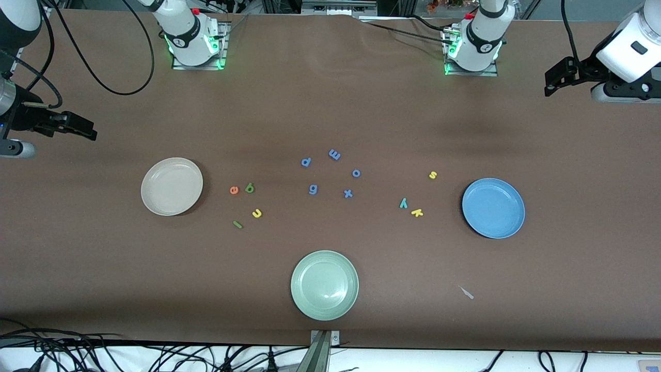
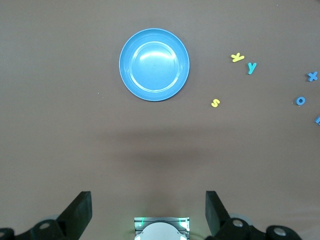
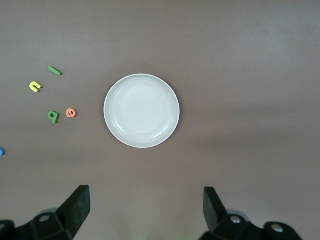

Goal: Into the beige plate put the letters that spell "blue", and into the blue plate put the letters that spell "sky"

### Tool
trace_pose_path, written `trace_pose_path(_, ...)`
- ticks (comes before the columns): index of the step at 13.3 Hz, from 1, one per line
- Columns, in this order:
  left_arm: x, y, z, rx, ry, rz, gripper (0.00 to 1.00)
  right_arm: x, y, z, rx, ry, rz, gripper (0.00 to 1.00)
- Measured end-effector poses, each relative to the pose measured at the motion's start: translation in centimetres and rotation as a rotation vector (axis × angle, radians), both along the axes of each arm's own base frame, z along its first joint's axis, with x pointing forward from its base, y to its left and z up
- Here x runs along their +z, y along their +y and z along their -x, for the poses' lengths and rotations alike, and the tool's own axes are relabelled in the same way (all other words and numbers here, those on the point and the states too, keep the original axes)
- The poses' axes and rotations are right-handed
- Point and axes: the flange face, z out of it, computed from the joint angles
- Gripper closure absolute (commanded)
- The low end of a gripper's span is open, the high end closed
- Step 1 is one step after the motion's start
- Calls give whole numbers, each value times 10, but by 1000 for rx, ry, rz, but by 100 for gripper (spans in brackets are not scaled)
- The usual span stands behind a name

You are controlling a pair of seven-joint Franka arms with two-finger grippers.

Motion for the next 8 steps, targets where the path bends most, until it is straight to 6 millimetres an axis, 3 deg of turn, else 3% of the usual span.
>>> trace_pose_path(8, 1, -2, 0, 1, 1, 19, 0, 0, 0, 0, 0, 0, 0, 0)
